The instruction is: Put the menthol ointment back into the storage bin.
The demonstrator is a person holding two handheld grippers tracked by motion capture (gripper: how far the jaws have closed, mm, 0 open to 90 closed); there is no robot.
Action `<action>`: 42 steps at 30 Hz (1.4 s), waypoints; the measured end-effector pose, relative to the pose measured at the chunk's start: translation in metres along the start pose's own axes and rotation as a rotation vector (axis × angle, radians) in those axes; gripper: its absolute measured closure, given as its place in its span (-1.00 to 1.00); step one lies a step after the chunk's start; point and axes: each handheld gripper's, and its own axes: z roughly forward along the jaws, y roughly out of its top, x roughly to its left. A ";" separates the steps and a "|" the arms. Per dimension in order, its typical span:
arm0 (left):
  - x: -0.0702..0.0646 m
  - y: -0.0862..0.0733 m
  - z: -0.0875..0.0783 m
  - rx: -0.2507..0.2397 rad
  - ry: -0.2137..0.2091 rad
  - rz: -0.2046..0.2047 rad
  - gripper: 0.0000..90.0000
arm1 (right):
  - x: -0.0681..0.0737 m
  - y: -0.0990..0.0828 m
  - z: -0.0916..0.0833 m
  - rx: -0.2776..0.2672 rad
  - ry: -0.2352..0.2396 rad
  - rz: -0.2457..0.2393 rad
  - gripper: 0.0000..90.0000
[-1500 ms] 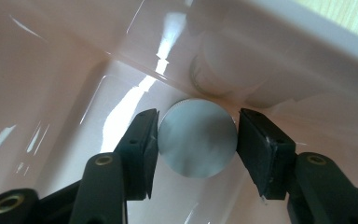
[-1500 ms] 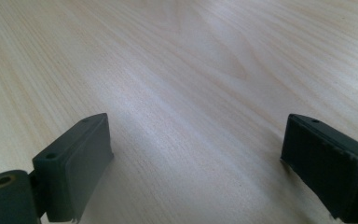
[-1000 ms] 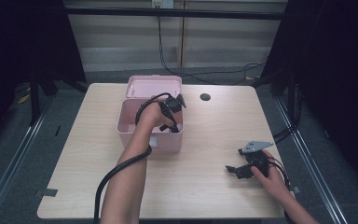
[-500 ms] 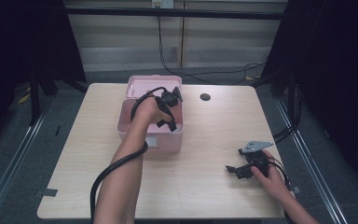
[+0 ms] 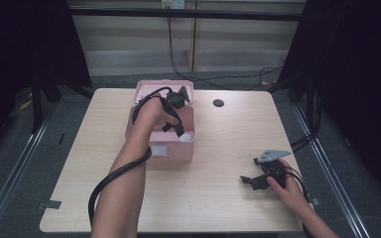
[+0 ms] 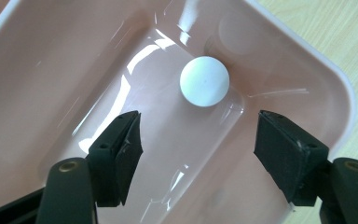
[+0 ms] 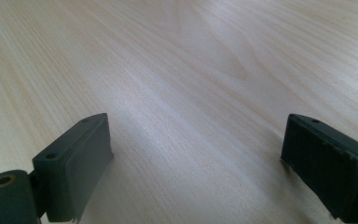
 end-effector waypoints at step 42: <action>0.011 -0.067 -0.058 -0.013 0.026 -0.106 -0.38 | 0.000 0.000 0.000 0.000 -0.001 0.000 -0.82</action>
